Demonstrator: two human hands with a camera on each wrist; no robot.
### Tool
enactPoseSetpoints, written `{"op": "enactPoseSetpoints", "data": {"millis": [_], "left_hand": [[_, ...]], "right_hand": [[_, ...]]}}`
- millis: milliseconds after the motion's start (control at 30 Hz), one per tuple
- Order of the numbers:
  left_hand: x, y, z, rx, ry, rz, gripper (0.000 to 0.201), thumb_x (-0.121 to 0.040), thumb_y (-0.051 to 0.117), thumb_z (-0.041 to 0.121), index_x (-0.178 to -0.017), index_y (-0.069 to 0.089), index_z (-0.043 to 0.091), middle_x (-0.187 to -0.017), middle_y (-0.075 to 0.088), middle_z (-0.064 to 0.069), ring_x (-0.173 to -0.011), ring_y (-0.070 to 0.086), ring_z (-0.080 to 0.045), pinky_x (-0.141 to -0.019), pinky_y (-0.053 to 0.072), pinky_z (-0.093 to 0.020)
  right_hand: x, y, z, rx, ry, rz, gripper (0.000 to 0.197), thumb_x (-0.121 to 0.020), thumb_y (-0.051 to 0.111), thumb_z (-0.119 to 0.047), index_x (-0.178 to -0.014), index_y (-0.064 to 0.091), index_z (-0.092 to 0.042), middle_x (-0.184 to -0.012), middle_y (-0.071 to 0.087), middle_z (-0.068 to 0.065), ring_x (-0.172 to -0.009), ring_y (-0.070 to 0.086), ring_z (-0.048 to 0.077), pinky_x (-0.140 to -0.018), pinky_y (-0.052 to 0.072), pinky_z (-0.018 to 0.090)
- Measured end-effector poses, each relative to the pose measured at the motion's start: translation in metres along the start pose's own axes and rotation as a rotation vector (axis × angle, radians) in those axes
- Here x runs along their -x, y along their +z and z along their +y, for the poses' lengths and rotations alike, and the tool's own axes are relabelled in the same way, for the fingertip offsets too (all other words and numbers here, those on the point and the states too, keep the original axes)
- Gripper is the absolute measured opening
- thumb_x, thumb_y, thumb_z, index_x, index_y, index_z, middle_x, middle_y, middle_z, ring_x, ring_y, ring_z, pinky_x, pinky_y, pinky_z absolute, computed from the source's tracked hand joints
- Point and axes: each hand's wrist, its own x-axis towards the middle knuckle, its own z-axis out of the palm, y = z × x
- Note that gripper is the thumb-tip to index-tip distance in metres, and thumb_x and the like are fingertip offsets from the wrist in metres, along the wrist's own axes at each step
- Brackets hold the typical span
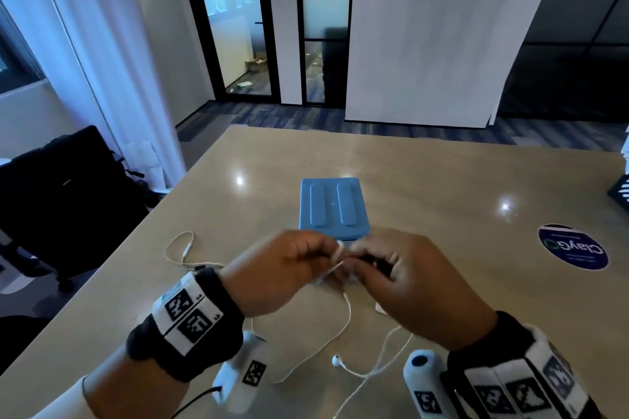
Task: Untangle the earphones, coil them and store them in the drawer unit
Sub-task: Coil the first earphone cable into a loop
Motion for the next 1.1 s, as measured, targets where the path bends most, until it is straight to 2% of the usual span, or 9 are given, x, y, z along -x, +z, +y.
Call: {"op": "enactPoseSetpoints", "data": {"millis": [100,300,400,467,533,633,767,933,1100], "left_hand": [[0.005,0.009,0.002,0.37,-0.093,-0.103,0.025,-0.09,0.05,0.009,-0.103,0.067,-0.003,-0.088,0.071,-0.015,-0.077,0.067,-0.025,-0.078,0.053,-0.031],[0.005,0.006,0.009,0.597,-0.124,-0.147,0.023,-0.094,0.052,0.011,-0.104,0.068,-0.001,-0.078,0.065,-0.011,-0.068,0.061,-0.02,-0.083,0.047,-0.039],[0.0,0.004,0.017,0.913,-0.068,-0.008,0.024,-0.095,0.048,0.007,-0.105,0.069,0.0,-0.081,0.065,-0.01,-0.07,0.065,-0.017,-0.093,0.051,-0.041],[-0.006,0.0,0.021,1.047,0.005,0.15,0.029,-0.096,0.044,0.005,-0.113,0.066,-0.002,-0.09,0.069,-0.011,-0.078,0.069,-0.018,-0.096,0.052,-0.037],[-0.011,-0.002,0.022,1.003,0.052,0.296,0.029,-0.097,0.042,0.003,-0.116,0.063,-0.002,-0.098,0.073,-0.012,-0.087,0.072,-0.02,-0.097,0.053,-0.034],[-0.016,-0.002,0.016,0.576,0.041,0.435,0.028,-0.1,0.04,-0.004,-0.117,0.062,0.0,-0.105,0.074,-0.015,-0.098,0.072,-0.025,-0.09,0.057,-0.032],[-0.011,0.012,0.005,0.161,-0.098,0.246,0.023,-0.097,0.047,-0.006,-0.105,0.068,-0.002,-0.09,0.074,-0.011,-0.084,0.07,-0.02,-0.079,0.055,-0.026],[0.001,0.014,0.01,0.37,-0.251,-0.059,0.023,-0.096,0.053,0.015,-0.095,0.069,-0.002,-0.08,0.067,-0.018,-0.066,0.064,-0.025,-0.067,0.053,-0.028],[0.005,0.004,0.02,0.798,-0.197,-0.104,0.027,-0.095,0.048,0.016,-0.094,0.068,-0.002,-0.065,0.061,-0.009,-0.055,0.057,-0.017,-0.077,0.054,-0.036]], "right_hand": [[-0.003,-0.008,0.008,0.011,0.002,0.085,0.009,-0.089,0.076,-0.021,-0.084,0.075,-0.028,-0.076,0.07,-0.011,-0.077,0.067,0.012,-0.069,0.052,0.032],[-0.002,0.007,0.025,-0.111,0.107,0.253,0.017,-0.089,0.077,-0.013,-0.095,0.081,-0.029,-0.089,0.077,-0.015,-0.09,0.071,0.006,-0.079,0.052,0.019],[0.003,0.023,0.027,-0.195,0.248,0.166,0.02,-0.093,0.071,-0.016,-0.101,0.081,-0.032,-0.084,0.075,-0.028,-0.081,0.069,-0.008,-0.073,0.047,0.009],[0.007,0.034,0.025,-0.155,0.272,0.039,0.02,-0.098,0.065,-0.021,-0.107,0.079,-0.032,-0.072,0.071,-0.022,-0.07,0.065,-0.005,-0.067,0.043,0.009],[0.011,0.043,0.02,-0.114,0.235,-0.078,0.022,-0.101,0.059,-0.023,-0.111,0.075,-0.033,-0.069,0.068,-0.014,-0.072,0.065,0.0,-0.069,0.044,0.01],[0.011,0.04,0.007,-0.051,0.121,-0.113,0.018,-0.102,0.054,-0.031,-0.099,0.071,-0.027,-0.067,0.06,-0.018,-0.07,0.06,0.001,-0.067,0.043,0.013],[0.002,0.014,-0.002,0.038,0.043,-0.077,0.016,-0.097,0.058,-0.035,-0.091,0.07,-0.025,-0.068,0.061,-0.015,-0.07,0.06,0.006,-0.063,0.045,0.021],[-0.004,-0.009,0.006,0.05,0.065,0.045,0.012,-0.088,0.076,-0.028,-0.078,0.069,-0.028,-0.069,0.065,-0.013,-0.067,0.061,0.011,-0.059,0.044,0.022],[-0.003,0.001,0.02,-0.201,0.175,0.236,0.012,-0.089,0.076,-0.017,-0.086,0.079,-0.028,-0.084,0.077,-0.012,-0.079,0.07,0.008,-0.07,0.051,0.016]]}}
